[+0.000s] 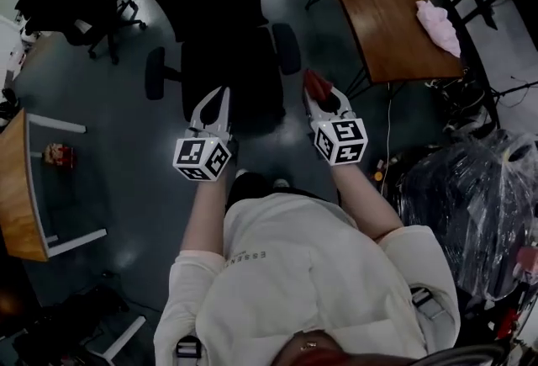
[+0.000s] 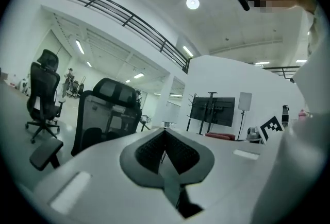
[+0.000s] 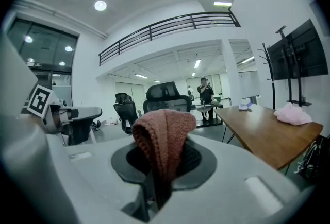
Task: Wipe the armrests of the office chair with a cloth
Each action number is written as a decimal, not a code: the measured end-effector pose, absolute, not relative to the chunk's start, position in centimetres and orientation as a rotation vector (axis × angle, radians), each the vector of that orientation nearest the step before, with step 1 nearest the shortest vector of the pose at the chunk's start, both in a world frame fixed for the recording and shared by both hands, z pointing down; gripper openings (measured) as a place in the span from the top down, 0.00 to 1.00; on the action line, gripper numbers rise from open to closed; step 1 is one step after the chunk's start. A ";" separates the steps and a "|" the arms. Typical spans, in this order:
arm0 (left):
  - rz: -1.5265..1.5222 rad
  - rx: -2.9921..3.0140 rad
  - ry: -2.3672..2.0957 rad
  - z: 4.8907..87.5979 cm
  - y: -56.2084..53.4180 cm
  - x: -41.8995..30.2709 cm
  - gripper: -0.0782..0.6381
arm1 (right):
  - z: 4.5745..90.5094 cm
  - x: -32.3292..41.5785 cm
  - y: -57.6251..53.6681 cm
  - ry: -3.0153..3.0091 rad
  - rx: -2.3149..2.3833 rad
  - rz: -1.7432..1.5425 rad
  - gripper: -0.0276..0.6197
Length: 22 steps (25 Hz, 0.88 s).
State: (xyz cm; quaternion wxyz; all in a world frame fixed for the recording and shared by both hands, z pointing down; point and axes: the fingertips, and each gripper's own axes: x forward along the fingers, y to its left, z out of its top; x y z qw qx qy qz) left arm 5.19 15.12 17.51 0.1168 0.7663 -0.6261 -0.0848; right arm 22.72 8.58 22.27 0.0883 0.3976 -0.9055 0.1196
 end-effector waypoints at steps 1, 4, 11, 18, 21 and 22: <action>-0.244 2.253 -1.851 16.8 15.8 5.2 0.87 | 21.9 22.7 9.2 -2.709 1.163 0.349 0.87; -0.257 2.268 -1.888 15.0 18.3 5.2 0.87 | 21.5 22.7 11.5 -2.729 1.127 0.341 0.87; -0.303 2.260 -1.922 14.3 24.5 3.6 0.87 | 20.8 21.6 16.8 -2.734 1.146 0.266 0.87; -0.310 2.244 -1.903 15.4 34.3 2.1 0.87 | 20.5 19.7 26.3 -2.731 1.146 0.202 0.87; -0.288 2.235 -1.903 15.6 38.5 1.5 0.87 | 20.9 19.0 30.7 -2.711 1.123 0.189 0.87; -0.277 2.238 -1.899 15.7 39.8 1.5 0.87 | 21.1 18.8 32.1 -2.707 1.118 0.181 0.87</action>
